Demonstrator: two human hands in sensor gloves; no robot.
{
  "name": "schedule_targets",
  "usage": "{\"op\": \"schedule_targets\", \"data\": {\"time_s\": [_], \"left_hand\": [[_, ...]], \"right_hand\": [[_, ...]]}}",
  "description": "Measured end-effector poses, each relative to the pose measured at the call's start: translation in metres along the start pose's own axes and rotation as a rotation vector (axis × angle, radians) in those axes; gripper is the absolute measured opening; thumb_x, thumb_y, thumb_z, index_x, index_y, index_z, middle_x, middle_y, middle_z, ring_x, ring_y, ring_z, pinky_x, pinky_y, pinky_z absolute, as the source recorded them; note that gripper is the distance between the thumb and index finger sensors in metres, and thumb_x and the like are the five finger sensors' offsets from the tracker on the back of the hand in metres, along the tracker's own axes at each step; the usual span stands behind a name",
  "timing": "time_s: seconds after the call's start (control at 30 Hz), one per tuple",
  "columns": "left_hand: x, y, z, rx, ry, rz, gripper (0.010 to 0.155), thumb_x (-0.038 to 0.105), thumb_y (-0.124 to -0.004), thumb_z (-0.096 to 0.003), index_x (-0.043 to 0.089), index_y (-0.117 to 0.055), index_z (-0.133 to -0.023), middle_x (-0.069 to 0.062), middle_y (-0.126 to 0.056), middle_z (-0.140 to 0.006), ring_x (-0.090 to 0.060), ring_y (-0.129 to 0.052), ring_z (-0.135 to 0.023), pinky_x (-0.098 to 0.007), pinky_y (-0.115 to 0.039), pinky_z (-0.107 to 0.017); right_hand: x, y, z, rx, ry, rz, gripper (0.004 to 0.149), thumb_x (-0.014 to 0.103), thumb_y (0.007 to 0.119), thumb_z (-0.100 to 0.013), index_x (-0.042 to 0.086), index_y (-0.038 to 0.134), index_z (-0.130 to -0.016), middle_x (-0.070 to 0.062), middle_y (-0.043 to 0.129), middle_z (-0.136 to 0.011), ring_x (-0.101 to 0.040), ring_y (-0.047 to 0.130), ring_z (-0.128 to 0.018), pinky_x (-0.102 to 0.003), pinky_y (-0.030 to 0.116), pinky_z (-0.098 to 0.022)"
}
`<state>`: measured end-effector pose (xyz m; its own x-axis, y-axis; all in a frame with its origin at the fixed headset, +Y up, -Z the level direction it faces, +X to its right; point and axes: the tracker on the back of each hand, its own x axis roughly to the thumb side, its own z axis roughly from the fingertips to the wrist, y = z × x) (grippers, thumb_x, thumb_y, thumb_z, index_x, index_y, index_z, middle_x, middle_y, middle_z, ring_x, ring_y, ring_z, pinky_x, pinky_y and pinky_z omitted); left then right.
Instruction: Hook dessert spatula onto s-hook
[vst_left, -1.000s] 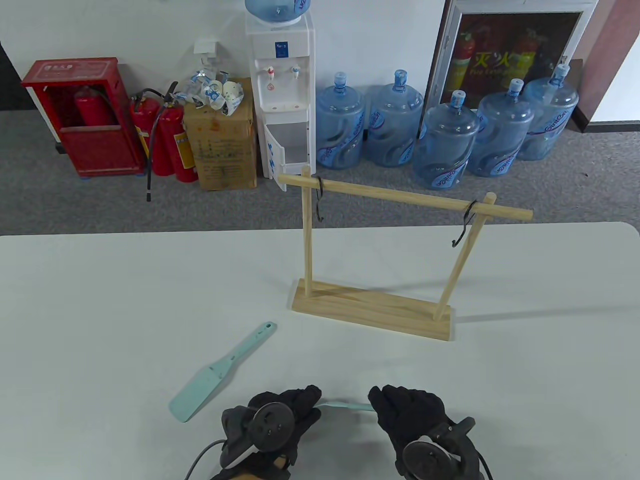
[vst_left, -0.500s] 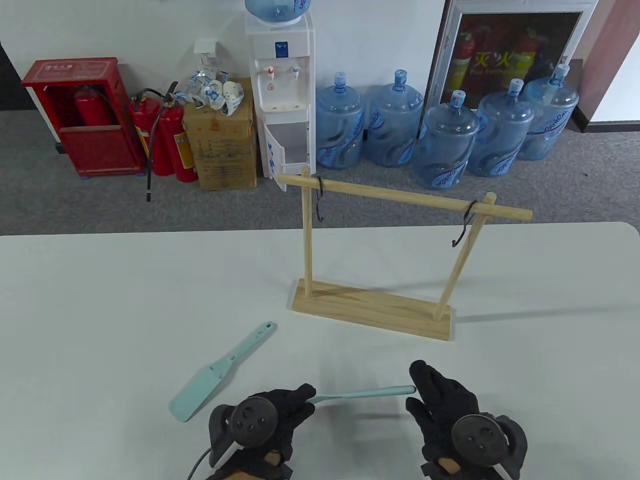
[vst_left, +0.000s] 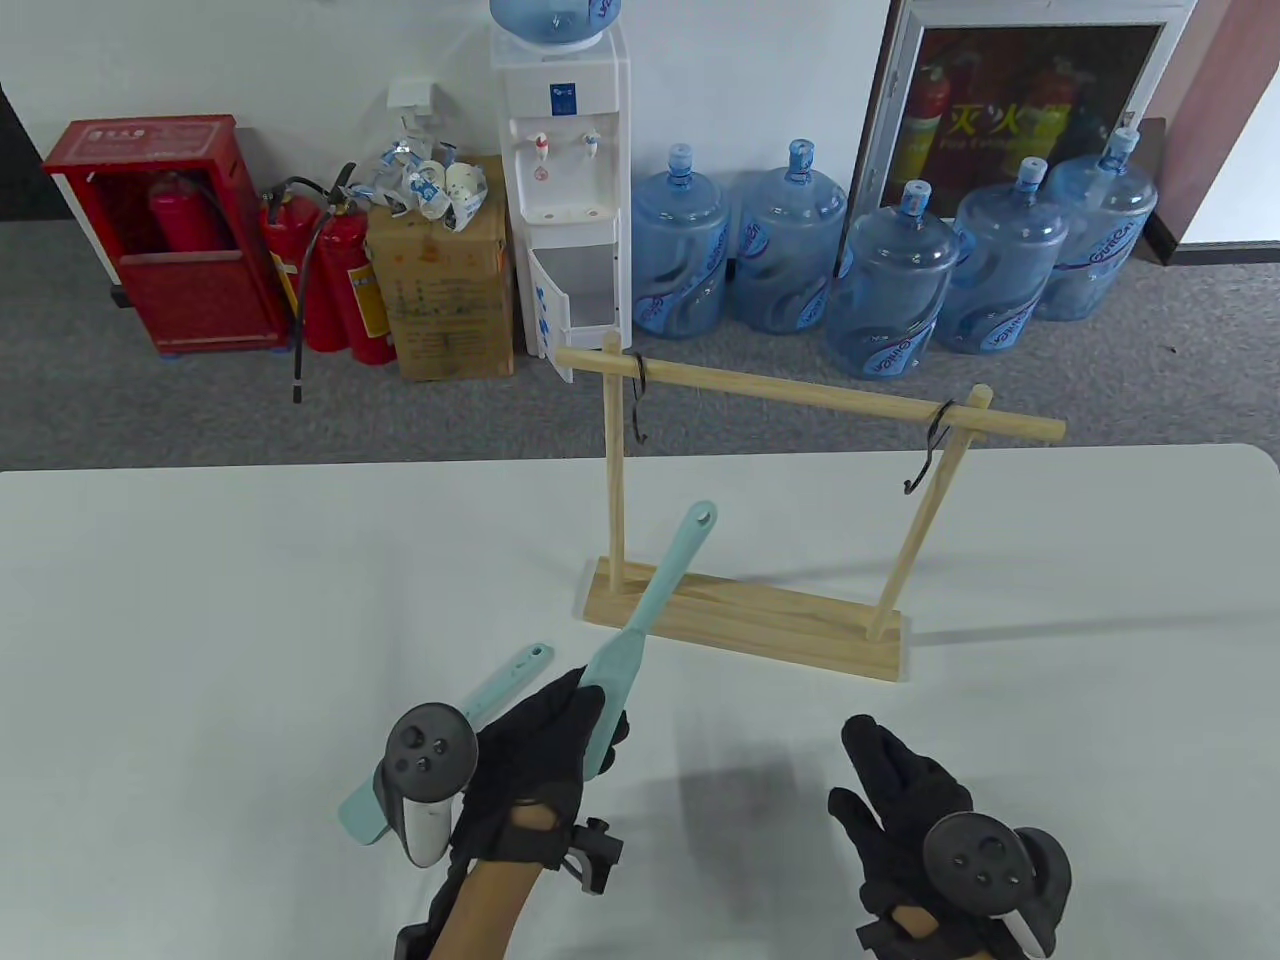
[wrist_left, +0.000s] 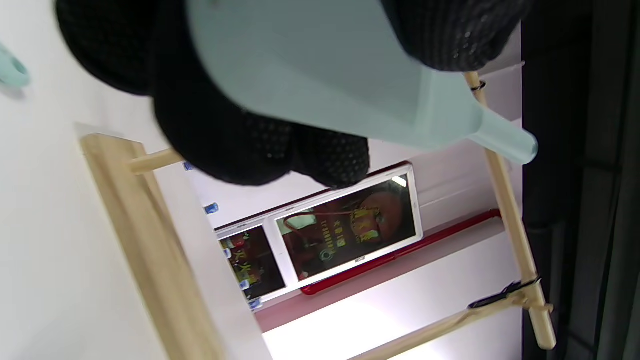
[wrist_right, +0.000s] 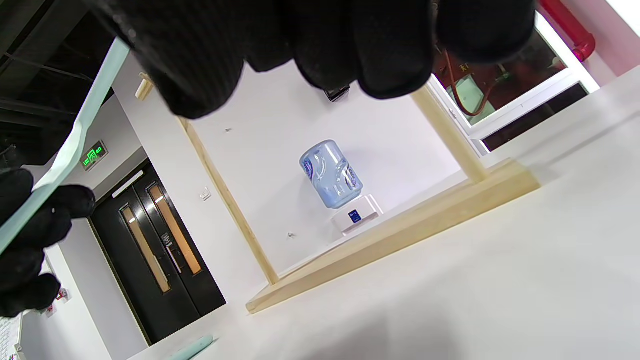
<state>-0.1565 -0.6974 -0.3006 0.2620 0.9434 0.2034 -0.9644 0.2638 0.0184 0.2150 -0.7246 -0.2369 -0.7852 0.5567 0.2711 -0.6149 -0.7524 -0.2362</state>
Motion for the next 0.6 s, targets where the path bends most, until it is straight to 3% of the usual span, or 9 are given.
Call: {"op": "schedule_targets", "data": {"time_s": [0.3, 0.6], "left_hand": [[0.007, -0.004, -0.022, 0.076, 0.073, 0.137, 0.060, 0.052, -0.072, -0.0488, 0.010, -0.087, -0.088, -0.002, -0.108, -0.043, -0.017, -0.102, -0.021, -0.048, -0.082, -0.041], [-0.009, -0.008, -0.030, 0.084, 0.126, 0.191, 0.060, 0.053, -0.071, -0.0494, 0.010, -0.086, -0.089, -0.002, -0.108, -0.045, -0.018, -0.102, -0.026, -0.047, -0.081, -0.043]], "right_hand": [[-0.001, 0.000, 0.000, 0.003, 0.002, -0.005, 0.066, 0.040, 0.080, -0.045, 0.020, 0.057, -0.103, -0.011, 0.059, -0.099, -0.038, 0.072, -0.083, -0.059, 0.059, -0.059], [-0.002, 0.000, 0.000, 0.008, 0.004, -0.013, 0.066, 0.040, 0.080, -0.045, 0.020, 0.057, -0.103, -0.011, 0.059, -0.099, -0.038, 0.072, -0.083, -0.059, 0.059, -0.059]]}}
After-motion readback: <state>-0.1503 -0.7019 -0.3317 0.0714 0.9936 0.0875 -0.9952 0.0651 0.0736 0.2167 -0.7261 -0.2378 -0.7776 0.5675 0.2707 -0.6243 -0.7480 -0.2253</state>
